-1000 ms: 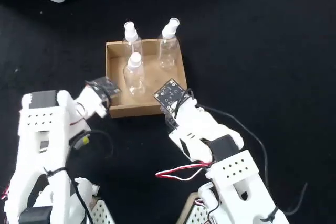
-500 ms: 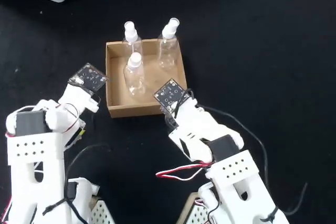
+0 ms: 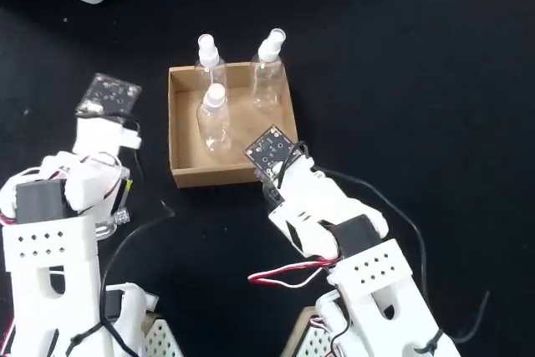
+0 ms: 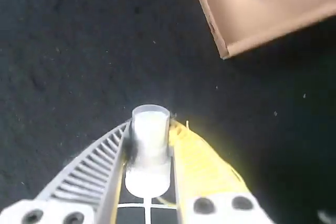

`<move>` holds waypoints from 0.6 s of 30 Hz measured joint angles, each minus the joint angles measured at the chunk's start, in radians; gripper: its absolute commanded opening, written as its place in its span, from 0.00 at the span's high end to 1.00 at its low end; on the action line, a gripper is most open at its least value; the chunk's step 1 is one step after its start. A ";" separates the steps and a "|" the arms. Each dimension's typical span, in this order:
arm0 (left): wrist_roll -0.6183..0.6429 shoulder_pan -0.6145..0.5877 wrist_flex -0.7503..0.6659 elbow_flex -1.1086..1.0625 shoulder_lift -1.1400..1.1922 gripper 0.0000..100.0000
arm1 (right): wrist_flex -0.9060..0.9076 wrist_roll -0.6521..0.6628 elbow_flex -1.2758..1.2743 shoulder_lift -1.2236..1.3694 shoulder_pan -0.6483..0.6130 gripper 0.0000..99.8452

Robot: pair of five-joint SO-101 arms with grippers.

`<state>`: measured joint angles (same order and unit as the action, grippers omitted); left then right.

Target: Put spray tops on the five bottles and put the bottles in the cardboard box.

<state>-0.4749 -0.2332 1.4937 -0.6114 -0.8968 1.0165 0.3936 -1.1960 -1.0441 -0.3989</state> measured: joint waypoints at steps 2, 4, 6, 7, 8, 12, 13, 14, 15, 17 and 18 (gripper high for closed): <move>0.048 0.000 0.000 0.009 0.000 0.97 | 0.000 0.000 0.000 0.000 0.000 0.92; 0.089 0.000 0.000 0.014 0.000 0.97 | 0.000 0.000 0.000 0.000 0.000 0.92; 0.126 0.000 0.000 0.015 -0.029 0.97 | 0.000 0.000 0.000 0.000 0.000 0.92; 0.143 0.000 0.000 0.017 -0.055 0.97 | 0.000 0.000 0.000 0.000 0.000 0.92; 0.158 0.000 0.000 0.017 -0.083 0.97 | 0.000 0.000 0.000 0.000 0.000 0.92; 0.201 0.000 0.000 0.017 -0.207 0.97 | 0.000 0.000 0.000 0.000 0.000 0.92; 0.212 0.000 0.002 0.017 -0.232 0.97 | 0.000 0.000 0.000 0.000 0.000 0.92; 0.221 0.000 0.002 0.017 -0.252 0.97 | 0.000 0.000 0.000 0.000 0.000 0.92; 0.233 0.000 0.002 0.017 -0.269 0.97 | 0.000 0.000 0.000 0.000 0.000 0.92; 0.264 0.000 0.002 0.017 -0.285 0.97 | -0.002 0.000 0.000 0.000 0.000 0.92; 0.282 0.000 0.002 0.017 -0.292 0.97 | -0.009 0.000 0.000 0.000 0.000 0.92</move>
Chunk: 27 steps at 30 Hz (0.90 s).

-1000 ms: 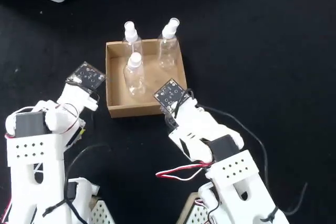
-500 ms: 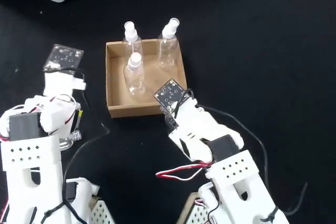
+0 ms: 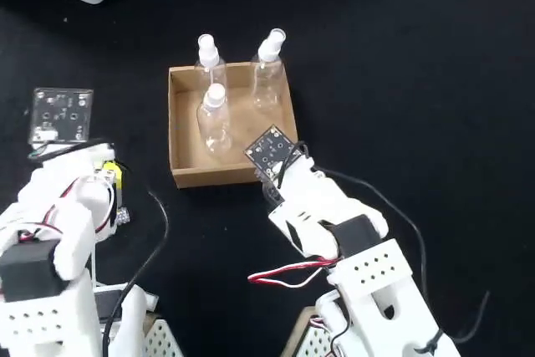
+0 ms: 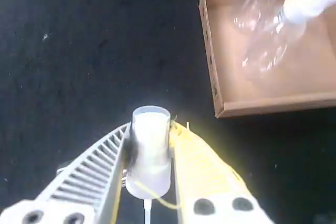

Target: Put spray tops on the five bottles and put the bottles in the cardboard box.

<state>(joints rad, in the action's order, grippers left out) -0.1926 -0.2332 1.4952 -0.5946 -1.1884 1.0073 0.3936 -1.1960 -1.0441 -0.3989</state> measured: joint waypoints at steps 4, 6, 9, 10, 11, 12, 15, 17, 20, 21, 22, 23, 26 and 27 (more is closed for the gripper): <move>0.086 0.000 0.000 0.000 -0.006 0.97 | -0.025 -0.034 0.000 0.000 0.000 0.92; 0.137 0.000 -0.011 0.000 -0.011 0.97 | -0.026 -0.049 -0.002 -0.017 0.000 0.92; 0.222 0.000 -0.018 0.000 -0.012 0.96 | -0.028 -0.055 -0.003 -0.095 0.000 0.92; 0.247 0.000 -0.018 0.000 -0.012 0.94 | -0.028 -0.055 -0.015 -0.124 0.000 0.92; 0.272 0.000 -0.018 0.000 -0.012 0.93 | -0.026 -0.055 -0.029 -0.153 0.000 0.92; 0.285 0.000 -0.018 0.000 -0.012 0.92 | -0.026 -0.055 -0.044 -0.181 0.000 0.92; 0.344 0.000 -0.029 0.000 -0.012 0.94 | -0.026 -0.057 -0.078 -0.270 0.000 0.92; 0.400 0.000 -0.054 0.000 -0.012 0.96 | -0.026 -0.057 -0.095 -0.321 0.000 0.92; 0.480 0.000 -0.097 0.000 -0.012 0.97 | -0.026 -0.057 -0.129 -0.376 -0.002 0.92; 0.502 0.000 -0.104 0.000 -0.012 0.97 | -0.026 -0.057 -0.144 -0.393 -0.006 0.92; 0.522 0.000 -0.110 0.000 -0.012 0.97 | -0.026 -0.057 -0.155 -0.408 -0.018 0.92; 0.542 0.000 -0.114 0.000 -0.012 0.97 | -0.026 -0.057 -0.164 -0.422 -0.031 0.92; 0.595 0.000 -0.118 0.000 -0.012 0.97 | -0.026 -0.058 -0.175 -0.460 -0.044 0.92; 0.608 0.000 -0.118 0.000 -0.012 0.97 | -0.026 -0.068 -0.183 -0.473 -0.048 0.92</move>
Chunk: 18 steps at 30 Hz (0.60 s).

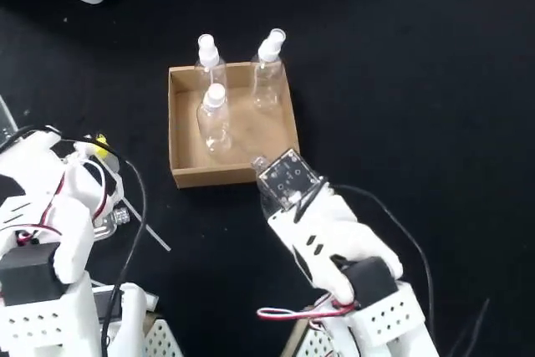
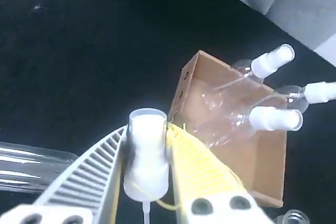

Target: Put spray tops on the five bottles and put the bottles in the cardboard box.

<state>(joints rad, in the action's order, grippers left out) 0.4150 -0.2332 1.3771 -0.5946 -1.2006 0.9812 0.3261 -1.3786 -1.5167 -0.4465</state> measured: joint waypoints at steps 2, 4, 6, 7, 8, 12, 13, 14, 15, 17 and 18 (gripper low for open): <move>0.009 0.000 -0.003 0.000 0.000 0.97 | 0.000 -0.037 -0.009 -0.026 0.000 0.92; 0.014 0.000 -0.003 0.000 0.000 0.97 | 0.000 -0.083 -0.009 -0.051 0.000 0.92; 0.017 0.000 -0.011 0.000 0.000 0.97 | 0.000 -0.114 -0.011 -0.072 -0.011 0.91; 0.017 0.000 -0.018 0.000 0.000 0.97 | 0.000 -0.117 -0.021 -0.084 -0.025 0.91; 0.017 0.000 -0.026 0.000 0.000 0.97 | 0.000 -0.120 -0.038 -0.097 -0.038 0.92; 0.017 0.000 -0.049 0.000 0.000 0.97 | -0.031 -0.120 -0.118 -0.143 -0.103 0.92; 0.017 0.000 -0.054 0.000 0.000 0.97 | -0.043 -0.120 -0.138 -0.155 -0.112 0.92; 0.018 0.000 -0.061 0.000 0.000 0.97 | -0.054 -0.120 -0.157 -0.170 -0.123 0.92; 0.029 0.000 -0.071 0.000 -0.003 0.97 | -0.063 -0.120 -0.170 -0.184 -0.133 0.92; 0.061 0.000 -0.078 0.000 -0.021 0.97 | -0.071 -0.120 -0.196 -0.218 -0.152 0.92; 0.080 0.000 -0.080 0.000 -0.038 0.97 | -0.072 -0.120 -0.206 -0.236 -0.163 0.92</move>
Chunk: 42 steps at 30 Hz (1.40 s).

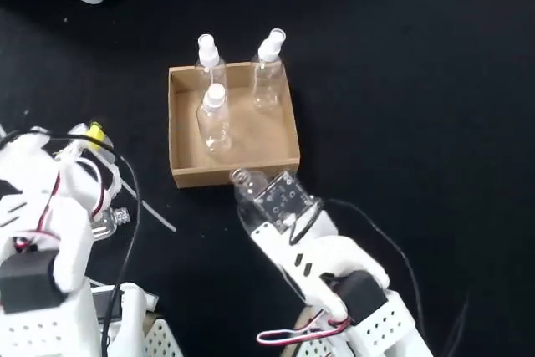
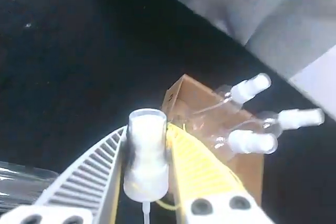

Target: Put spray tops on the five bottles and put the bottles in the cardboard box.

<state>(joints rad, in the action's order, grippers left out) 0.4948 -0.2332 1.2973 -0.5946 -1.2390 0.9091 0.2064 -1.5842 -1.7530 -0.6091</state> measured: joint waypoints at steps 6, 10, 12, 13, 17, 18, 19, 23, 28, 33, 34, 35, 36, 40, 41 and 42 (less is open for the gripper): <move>0.058 0.000 0.000 0.000 -0.146 0.97 | 0.000 0.000 -0.049 -0.043 -0.026 0.92; 0.064 0.000 -0.044 -0.051 -0.212 0.97 | 0.000 0.000 -0.081 -0.043 -0.026 0.92; 0.064 0.000 -0.078 -0.103 -0.235 0.97 | 0.000 0.000 -0.089 -0.043 -0.026 0.92; 0.064 0.000 -0.095 -0.132 -0.247 0.97 | 0.000 -0.002 -0.092 -0.043 -0.026 0.92; 0.066 0.000 -0.167 -0.233 -0.307 0.97 | 0.000 0.003 -0.092 -0.043 -0.051 0.92; 0.066 0.000 -0.187 -0.256 -0.325 0.97 | 0.000 0.012 -0.097 -0.043 -0.066 0.92; 0.066 0.000 -0.206 -0.281 -0.347 0.97 | 0.000 0.021 -0.101 -0.043 -0.077 0.92; 0.071 0.000 -0.269 -0.358 -0.450 0.97 | 0.000 0.031 -0.101 -0.043 -0.094 0.92; 0.166 0.000 -0.339 -0.462 -0.582 0.97 | 0.000 0.032 -0.101 -0.043 -0.100 0.92; 0.181 0.000 -0.374 -0.522 -0.580 0.97 | 0.000 0.038 -0.101 -0.043 -0.109 0.92; 0.184 0.000 -0.374 -0.528 -0.580 0.97 | 0.000 0.046 -0.101 -0.043 -0.123 0.92; 0.184 0.000 -0.374 -0.531 -0.580 0.97 | 0.000 0.055 -0.101 -0.043 -0.133 0.92; 0.187 0.000 -0.374 -0.531 -0.580 0.97 | 0.000 0.063 -0.101 -0.043 -0.150 0.92; 0.190 0.000 -0.374 -0.531 -0.580 0.97 | 0.000 0.075 -0.101 -0.043 -0.172 0.92; 0.190 -0.002 -0.374 -0.532 -0.580 0.97 | 0.000 0.078 -0.101 -0.043 -0.175 0.92; 0.190 -0.002 -0.374 -0.540 -0.580 0.97 | 0.000 0.078 -0.101 -0.043 -0.178 0.92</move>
<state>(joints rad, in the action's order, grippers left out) 0.6851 -0.2348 0.9229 -1.1347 -1.8190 0.9091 0.2846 -1.6855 -1.7960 -0.7871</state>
